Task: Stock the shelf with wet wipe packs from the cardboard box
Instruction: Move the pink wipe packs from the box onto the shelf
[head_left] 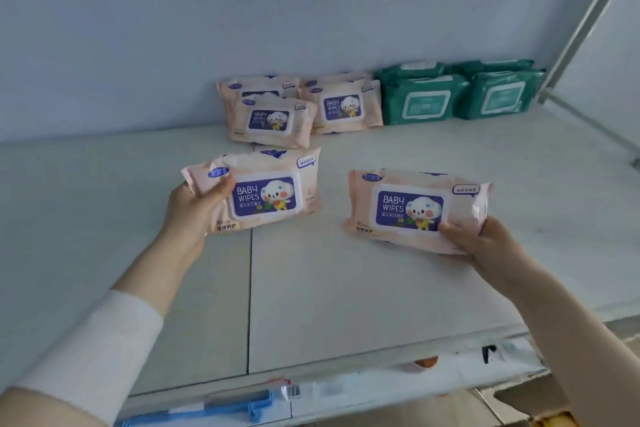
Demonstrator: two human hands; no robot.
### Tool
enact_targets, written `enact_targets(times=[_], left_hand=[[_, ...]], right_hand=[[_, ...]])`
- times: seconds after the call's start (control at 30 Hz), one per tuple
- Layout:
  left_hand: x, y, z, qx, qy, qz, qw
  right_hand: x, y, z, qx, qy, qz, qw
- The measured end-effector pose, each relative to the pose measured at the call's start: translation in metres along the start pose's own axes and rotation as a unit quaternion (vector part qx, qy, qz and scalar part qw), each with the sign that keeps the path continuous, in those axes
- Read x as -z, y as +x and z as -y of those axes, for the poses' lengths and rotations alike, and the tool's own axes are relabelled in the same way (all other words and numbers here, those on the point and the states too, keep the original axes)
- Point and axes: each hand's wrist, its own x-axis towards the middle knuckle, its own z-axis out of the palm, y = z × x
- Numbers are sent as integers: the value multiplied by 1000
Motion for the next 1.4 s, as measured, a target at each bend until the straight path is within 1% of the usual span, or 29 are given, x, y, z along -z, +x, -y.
enact_targets(times=[0.17, 0.23, 0.33, 0.43, 0.57, 0.7, 0.83, 0.87, 0.9, 0.97, 1.0, 1.03, 1.1, 1.17, 1.2, 1.23, 1.3, 1.33, 1.4], left_hand=[[-9, 81, 16, 22, 4, 27, 999], [-20, 111, 23, 24, 15, 18, 999], [-34, 154, 30, 16, 51, -5, 999], [-41, 186, 30, -17, 106, -12, 994], [-42, 199, 34, -52, 138, -32, 989], [-43, 194, 40, -61, 130, -55, 988], [-48, 183, 34, -57, 141, -91, 984], [-48, 181, 30, -60, 164, -104, 979], [-48, 179, 26, -68, 212, -120, 968], [-49, 172, 19, -97, 345, -147, 922], [-52, 164, 16, -125, 408, -140, 893], [-57, 156, 12, -161, 462, -117, 864], [-73, 133, 7, -233, 564, -24, 792], [-98, 107, 2, -290, 649, 86, 698], [-113, 92, -2, -303, 680, 137, 654], [-130, 76, -7, -308, 703, 180, 615], [-168, 41, -16, -310, 739, 236, 550], [-188, 21, -21, -307, 749, 255, 529], [-233, -21, -27, -308, 749, 287, 511]], right_hand=[[-20, 107, 25, 5, -37, 16, 999], [-26, 153, 30, 4, -61, 4, 998], [-37, 212, 33, 18, -104, -49, 993], [-54, 255, 32, 54, -156, -114, 980], [-63, 278, 24, 74, -214, -145, 963], [-66, 281, 20, 77, -246, -179, 950], [-82, 268, 30, 48, -310, -263, 912], [-85, 261, 33, 48, -331, -270, 903], [-88, 253, 35, 52, -361, -269, 891], [-92, 231, 38, 63, -439, -261, 857], [-92, 218, 38, 66, -481, -256, 836], [-91, 206, 38, 69, -524, -246, 813], [-83, 175, 36, 60, -618, -209, 756], [-68, 143, 33, 46, -707, -158, 688], [-59, 126, 33, 36, -736, -136, 663], [-48, 109, 33, 24, -752, -120, 647], [-24, 73, 36, 7, -768, -105, 631], [-8, 53, 39, 0, -775, -103, 623], [30, 13, 44, -9, -784, -109, 612]])
